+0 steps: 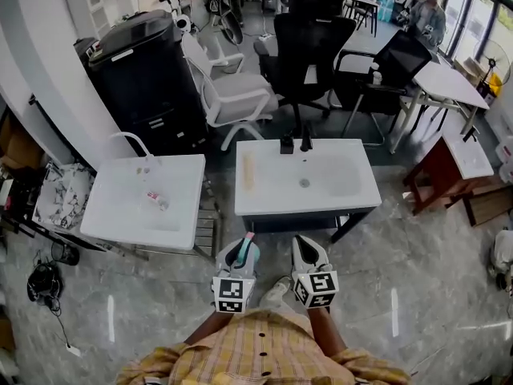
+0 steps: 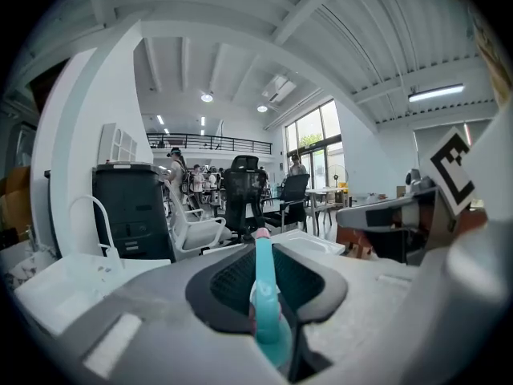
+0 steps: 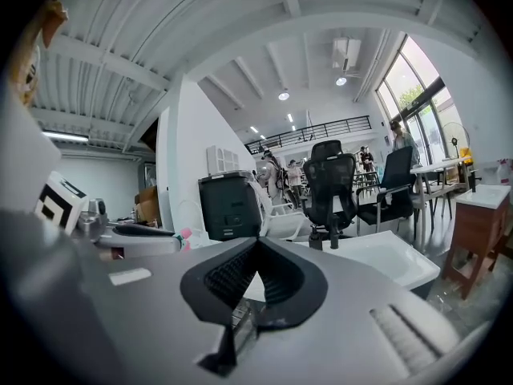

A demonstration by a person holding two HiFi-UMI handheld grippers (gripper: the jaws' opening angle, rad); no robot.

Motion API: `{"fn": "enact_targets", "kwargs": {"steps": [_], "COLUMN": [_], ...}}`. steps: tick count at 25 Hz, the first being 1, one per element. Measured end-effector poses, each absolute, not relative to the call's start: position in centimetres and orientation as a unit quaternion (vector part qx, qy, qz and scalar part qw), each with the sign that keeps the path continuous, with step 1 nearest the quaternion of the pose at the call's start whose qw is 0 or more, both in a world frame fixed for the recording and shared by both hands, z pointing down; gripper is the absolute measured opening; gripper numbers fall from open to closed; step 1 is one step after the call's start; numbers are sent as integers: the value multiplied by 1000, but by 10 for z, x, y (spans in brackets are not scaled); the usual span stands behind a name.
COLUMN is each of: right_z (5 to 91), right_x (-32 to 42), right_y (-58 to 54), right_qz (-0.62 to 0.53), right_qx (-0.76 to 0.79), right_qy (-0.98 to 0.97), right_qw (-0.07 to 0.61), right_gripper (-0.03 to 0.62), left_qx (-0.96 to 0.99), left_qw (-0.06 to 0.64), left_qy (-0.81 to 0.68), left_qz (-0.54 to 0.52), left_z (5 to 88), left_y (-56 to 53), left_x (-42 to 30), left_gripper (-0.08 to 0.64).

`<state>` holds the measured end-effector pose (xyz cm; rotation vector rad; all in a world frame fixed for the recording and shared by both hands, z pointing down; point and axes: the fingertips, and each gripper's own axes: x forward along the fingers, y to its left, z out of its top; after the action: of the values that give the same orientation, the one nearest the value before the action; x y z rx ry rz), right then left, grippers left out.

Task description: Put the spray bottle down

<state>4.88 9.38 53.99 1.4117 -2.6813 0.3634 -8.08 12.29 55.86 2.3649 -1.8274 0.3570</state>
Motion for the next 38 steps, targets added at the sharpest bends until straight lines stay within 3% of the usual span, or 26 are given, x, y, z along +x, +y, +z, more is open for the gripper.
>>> {"fn": "enact_targets", "kwargs": {"steps": [18,38], "right_z": [548,589], "right_x": [62,72], "right_y": [-66,-122], "right_qz": [149,194], "right_qx": [460,466], "right_qy": [-874,-861], "right_qw": [39,68], "right_gripper": [2,2], "left_qx": [783,785], "left_qw": [86,114], "left_qy": [-597,-579], "left_qz": [152,191], "left_z": [571,599], "left_y": [-37,-105], "left_x": [-70,-64], "left_gripper": [71,71]}}
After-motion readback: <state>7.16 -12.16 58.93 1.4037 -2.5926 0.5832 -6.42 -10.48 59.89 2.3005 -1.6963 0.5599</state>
